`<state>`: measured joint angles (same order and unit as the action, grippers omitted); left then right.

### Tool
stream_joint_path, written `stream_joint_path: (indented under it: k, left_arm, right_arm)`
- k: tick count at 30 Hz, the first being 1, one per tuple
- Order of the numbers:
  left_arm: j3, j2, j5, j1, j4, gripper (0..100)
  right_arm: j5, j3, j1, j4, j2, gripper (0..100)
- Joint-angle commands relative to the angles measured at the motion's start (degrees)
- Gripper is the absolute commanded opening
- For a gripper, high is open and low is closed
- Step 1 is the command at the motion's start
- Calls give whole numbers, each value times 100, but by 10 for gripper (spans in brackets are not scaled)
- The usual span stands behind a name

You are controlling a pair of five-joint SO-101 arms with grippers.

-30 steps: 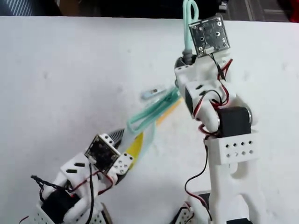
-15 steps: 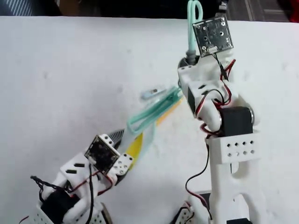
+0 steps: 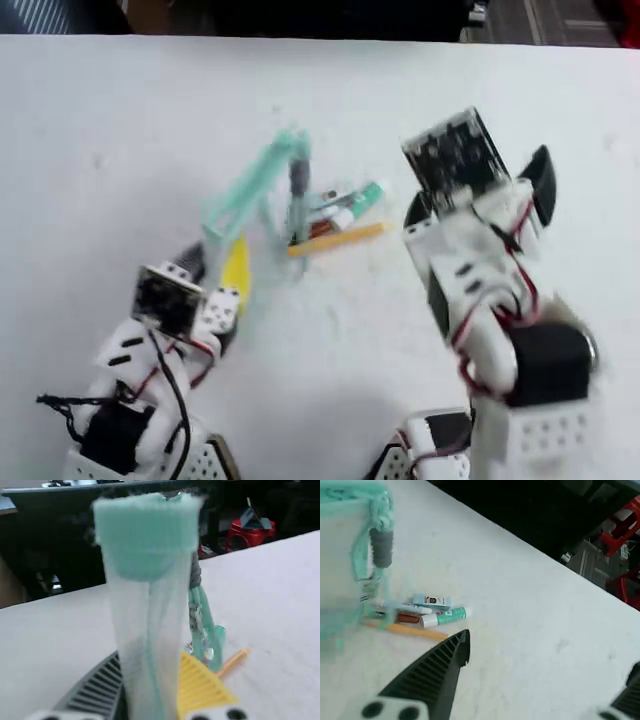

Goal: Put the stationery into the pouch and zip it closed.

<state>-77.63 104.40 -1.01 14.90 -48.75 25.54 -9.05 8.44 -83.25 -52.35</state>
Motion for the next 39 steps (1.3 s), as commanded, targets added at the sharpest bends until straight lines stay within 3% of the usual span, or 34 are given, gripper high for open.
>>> stream_joint_path:
  k: [1, 9, 14, 22, 28, 34, 39]
  left_arm:
    - [308, 57, -35, -725, 519, 23]
    - [290, 57, -26, -1218, 738, 23]
    - [255, 57, -26, -1191, 730, 23]
    - [255, 57, 510, -1174, 703, 23]
    - [255, 48, 501, -998, 695, 23]
    - [246, 48, 501, -1051, 695, 23]
    - [97, 48, 501, -1051, 730, 23]
  right_arm:
    - [70, -149, -66, -22, -84, 383]
    - [105, -1319, -66, 523, -92, 8]
    - [79, -1723, -31, 760, -92, 100]
    - [114, -2523, -22, 1587, -84, 101]
    - [123, -2708, 101, 1868, 48, 101]
    - [510, -2057, 734, 1490, 1552, 101]
    - [791, -1301, 778, 1455, 2782, 105]
